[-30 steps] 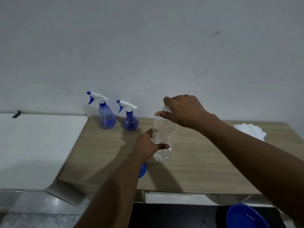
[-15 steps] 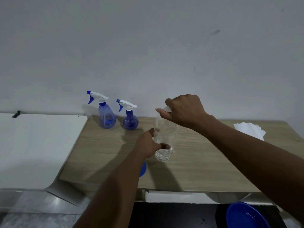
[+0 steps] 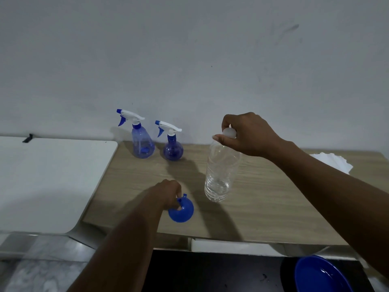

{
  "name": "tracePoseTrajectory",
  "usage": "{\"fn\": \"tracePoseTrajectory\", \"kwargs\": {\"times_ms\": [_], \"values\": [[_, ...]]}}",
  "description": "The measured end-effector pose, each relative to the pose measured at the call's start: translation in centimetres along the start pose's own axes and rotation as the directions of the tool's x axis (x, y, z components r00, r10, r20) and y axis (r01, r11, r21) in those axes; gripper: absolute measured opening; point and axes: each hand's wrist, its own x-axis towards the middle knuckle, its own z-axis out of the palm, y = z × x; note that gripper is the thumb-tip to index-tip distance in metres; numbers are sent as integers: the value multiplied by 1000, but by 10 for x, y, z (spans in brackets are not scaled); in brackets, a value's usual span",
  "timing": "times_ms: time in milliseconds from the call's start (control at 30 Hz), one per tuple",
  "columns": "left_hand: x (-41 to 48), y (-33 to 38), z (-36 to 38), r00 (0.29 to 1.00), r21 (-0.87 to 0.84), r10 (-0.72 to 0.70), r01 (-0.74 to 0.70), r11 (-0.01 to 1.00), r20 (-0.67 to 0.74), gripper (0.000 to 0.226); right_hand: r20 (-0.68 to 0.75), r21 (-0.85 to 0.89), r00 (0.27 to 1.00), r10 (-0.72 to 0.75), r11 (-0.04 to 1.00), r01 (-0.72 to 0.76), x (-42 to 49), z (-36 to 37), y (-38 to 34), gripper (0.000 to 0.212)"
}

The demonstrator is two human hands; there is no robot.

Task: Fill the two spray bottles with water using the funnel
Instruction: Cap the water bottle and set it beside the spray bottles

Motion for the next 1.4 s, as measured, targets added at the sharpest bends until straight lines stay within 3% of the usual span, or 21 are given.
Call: {"fn": "tracePoseTrajectory", "kwargs": {"times_ms": [67, 300, 600, 767, 1033, 1167, 1400], "values": [[3, -1, 1, 999, -14, 14, -14, 1000, -39, 30, 2, 13, 1000, 9, 1000, -9, 4, 1, 1, 39], [21, 4, -1, 992, 5, 96, -96, 995, -86, 22, 28, 51, 999, 20, 998, -22, 18, 1, 9, 35], [85, 39, -63, 942, 33, 169, -167, 985, -288, 12, -3, 43, 998, 67, 997, -67, 64, -18, 47, 35], [124, 58, -78, 917, 15, 168, -174, 985, -362, 23, 7, 33, 996, 85, 996, -86, 96, -22, 69, 33], [161, 68, -77, 933, 77, 148, -130, 989, -327, 32, 90, 21, 979, 184, 982, -187, 115, 10, 96, 36], [168, 69, -72, 939, 70, 152, -137, 988, -308, 32, 45, -5, 976, 212, 977, -212, 114, 23, 101, 33], [155, 70, -72, 915, 44, 191, -188, 981, -355, 39, 61, 13, 959, 277, 960, -279, 105, 30, 93, 46]]}}
